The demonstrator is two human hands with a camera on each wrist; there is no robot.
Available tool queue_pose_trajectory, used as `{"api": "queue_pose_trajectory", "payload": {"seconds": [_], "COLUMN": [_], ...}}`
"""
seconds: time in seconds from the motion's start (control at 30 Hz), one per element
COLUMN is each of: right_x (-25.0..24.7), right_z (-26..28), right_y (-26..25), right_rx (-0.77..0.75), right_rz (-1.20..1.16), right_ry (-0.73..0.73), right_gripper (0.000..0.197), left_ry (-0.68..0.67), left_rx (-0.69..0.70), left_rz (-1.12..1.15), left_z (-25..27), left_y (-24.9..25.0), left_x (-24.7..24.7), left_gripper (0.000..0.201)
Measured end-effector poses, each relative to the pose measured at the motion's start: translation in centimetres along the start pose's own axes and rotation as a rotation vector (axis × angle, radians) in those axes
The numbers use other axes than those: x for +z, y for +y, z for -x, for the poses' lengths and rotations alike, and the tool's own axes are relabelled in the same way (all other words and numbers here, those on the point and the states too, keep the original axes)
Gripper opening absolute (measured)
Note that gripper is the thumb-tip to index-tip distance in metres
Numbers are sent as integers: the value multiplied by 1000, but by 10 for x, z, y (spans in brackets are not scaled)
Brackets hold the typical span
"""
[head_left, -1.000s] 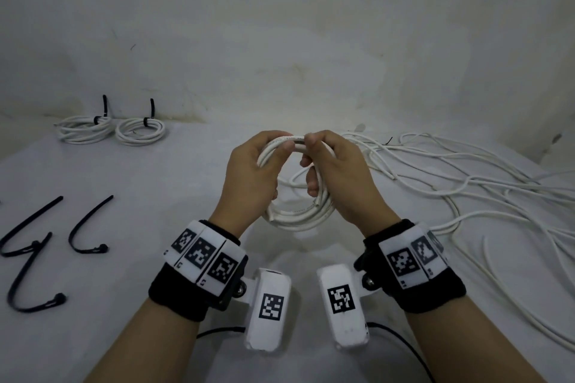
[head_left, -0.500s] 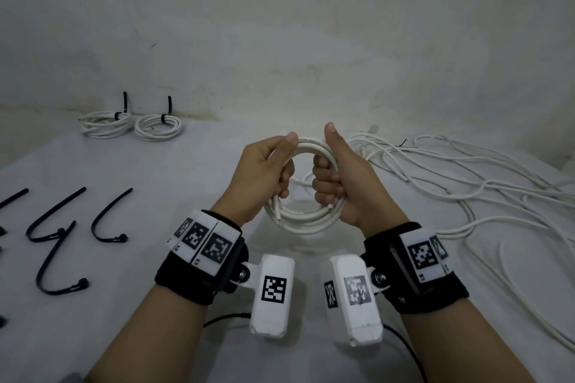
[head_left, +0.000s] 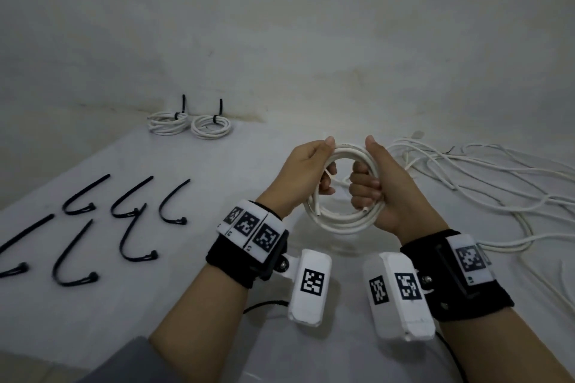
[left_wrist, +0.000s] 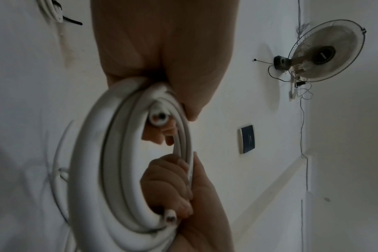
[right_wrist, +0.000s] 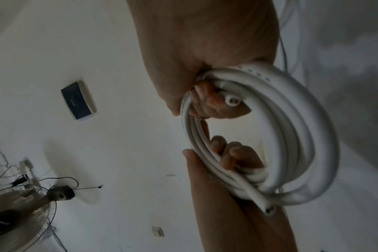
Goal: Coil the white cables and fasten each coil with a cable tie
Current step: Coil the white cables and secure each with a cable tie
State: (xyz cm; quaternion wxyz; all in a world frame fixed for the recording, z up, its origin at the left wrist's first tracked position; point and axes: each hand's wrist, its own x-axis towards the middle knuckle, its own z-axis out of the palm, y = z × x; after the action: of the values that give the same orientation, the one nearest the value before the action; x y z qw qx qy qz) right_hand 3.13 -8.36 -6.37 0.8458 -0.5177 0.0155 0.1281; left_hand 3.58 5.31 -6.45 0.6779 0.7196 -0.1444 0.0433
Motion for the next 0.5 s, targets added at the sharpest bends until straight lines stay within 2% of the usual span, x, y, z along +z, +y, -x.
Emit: {"api": "queue_pose_trajectory", "payload": {"seconds": [0.2,0.33,0.43,0.5], "right_x": [3,1,0,1], "right_z": [-2,-1,-2,-2], "right_y": [13,12,13,15], "right_rx": [33,25,14,20], "right_rz": [-28,-65,-67,-61], "right_ry": [-15,-47,-44,-49], "right_gripper": [48,48,47,47], "left_ry": [43,143,160,154], "left_rx": [-49,-232,-395,-539], "left_rz": [-262,-474,-810,-1004], "left_z": [10,14,15,16], "left_y": [-1,5,1,-5], "left_x": [-28,-84,-136,-161], "left_gripper": [40,40,37,44]}}
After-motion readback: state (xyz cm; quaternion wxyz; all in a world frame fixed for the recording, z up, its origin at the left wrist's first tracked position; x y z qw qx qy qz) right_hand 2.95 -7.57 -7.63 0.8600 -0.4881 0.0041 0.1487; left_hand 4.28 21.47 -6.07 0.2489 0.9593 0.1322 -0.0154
